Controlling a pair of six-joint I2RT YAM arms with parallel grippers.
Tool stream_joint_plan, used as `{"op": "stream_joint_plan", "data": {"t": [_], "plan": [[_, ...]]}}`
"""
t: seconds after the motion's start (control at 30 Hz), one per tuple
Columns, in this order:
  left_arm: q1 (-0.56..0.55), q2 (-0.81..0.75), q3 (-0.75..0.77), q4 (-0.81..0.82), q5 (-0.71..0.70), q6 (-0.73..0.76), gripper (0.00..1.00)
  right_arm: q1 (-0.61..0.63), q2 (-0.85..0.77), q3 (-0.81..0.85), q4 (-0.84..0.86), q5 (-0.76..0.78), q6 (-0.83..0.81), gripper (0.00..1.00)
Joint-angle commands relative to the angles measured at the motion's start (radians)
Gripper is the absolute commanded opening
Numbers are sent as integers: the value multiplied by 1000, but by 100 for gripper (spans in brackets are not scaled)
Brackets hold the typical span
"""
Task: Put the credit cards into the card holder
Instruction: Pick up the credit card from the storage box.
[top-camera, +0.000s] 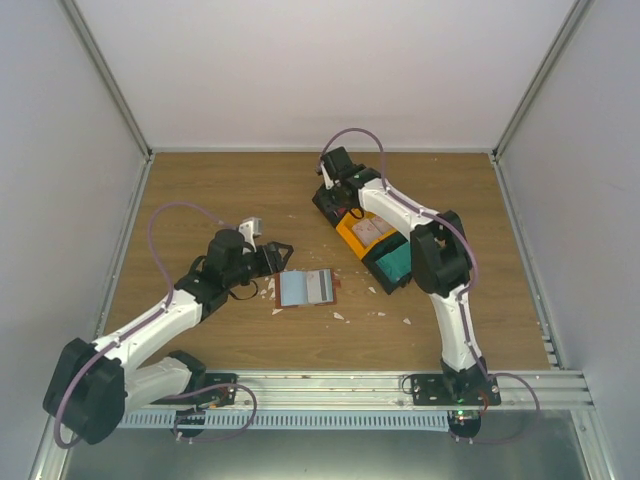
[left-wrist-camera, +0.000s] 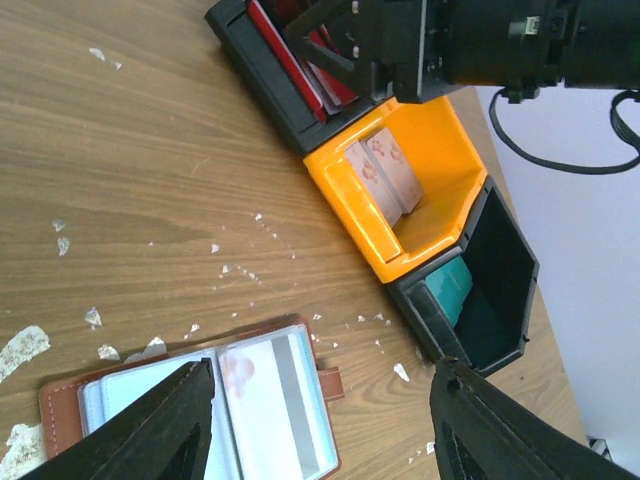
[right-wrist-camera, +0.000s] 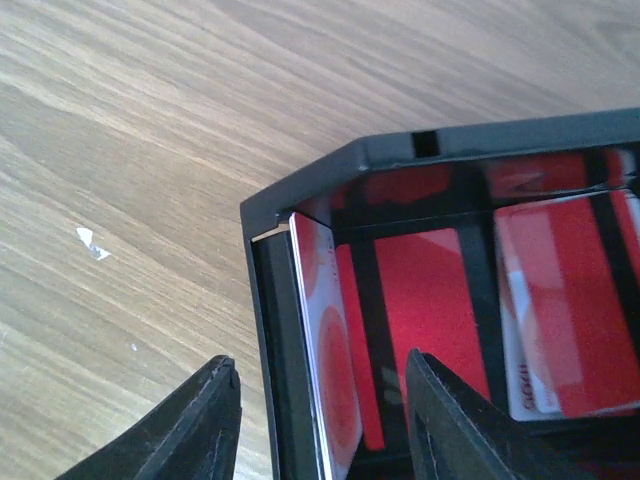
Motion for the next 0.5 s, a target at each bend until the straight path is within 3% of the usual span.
{"op": "stream_joint_plan", "data": {"t": [0.0, 0.47], "plan": [[6, 22, -13, 41, 13, -10, 61, 6, 66, 45, 20, 0, -28, 45], [8, 24, -16, 20, 19, -4, 60, 11, 62, 26, 39, -53, 8, 4]]}}
